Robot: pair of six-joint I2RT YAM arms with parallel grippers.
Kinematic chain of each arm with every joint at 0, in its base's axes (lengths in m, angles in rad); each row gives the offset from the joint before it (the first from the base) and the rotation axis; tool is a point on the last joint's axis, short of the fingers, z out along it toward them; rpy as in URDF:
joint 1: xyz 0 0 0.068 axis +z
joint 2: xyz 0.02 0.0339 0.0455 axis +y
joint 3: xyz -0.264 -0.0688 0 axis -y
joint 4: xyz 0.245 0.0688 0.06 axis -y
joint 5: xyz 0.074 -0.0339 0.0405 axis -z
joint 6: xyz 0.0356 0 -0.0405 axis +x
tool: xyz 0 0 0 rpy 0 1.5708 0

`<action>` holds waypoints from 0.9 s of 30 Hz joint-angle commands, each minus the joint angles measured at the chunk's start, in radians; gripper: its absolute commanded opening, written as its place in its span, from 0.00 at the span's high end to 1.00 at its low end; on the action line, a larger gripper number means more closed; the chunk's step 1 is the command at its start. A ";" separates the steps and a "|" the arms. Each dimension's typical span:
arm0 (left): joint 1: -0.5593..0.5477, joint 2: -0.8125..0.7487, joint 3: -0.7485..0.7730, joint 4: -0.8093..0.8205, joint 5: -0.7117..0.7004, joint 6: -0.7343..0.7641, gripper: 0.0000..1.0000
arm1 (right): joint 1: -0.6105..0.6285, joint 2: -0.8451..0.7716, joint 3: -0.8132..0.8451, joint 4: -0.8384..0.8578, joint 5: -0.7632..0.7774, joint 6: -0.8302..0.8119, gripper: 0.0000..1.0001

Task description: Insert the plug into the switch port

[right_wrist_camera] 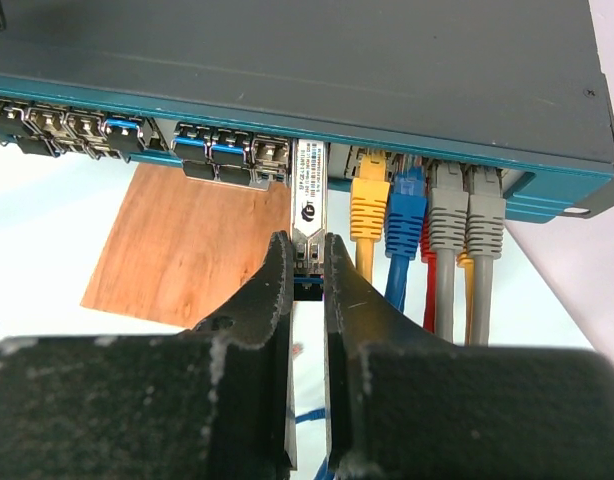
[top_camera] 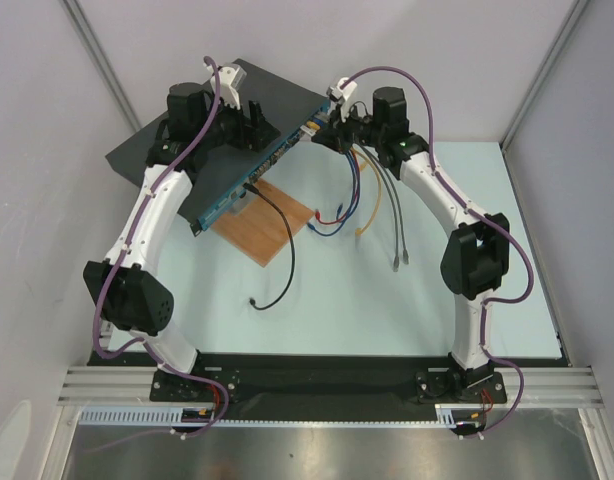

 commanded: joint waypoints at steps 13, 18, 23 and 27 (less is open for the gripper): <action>0.007 0.021 0.068 0.034 0.025 -0.025 0.22 | 0.035 0.064 0.214 0.084 0.068 0.120 1.00; 0.007 0.023 0.068 0.036 0.025 -0.022 0.22 | 0.038 0.076 0.209 0.088 0.037 0.116 1.00; 0.009 0.024 0.069 0.037 0.025 -0.020 0.22 | 0.038 0.084 0.166 0.111 -0.015 0.090 1.00; 0.007 0.027 0.068 0.039 0.025 -0.017 0.22 | 0.046 0.095 0.140 0.191 -0.042 0.100 1.00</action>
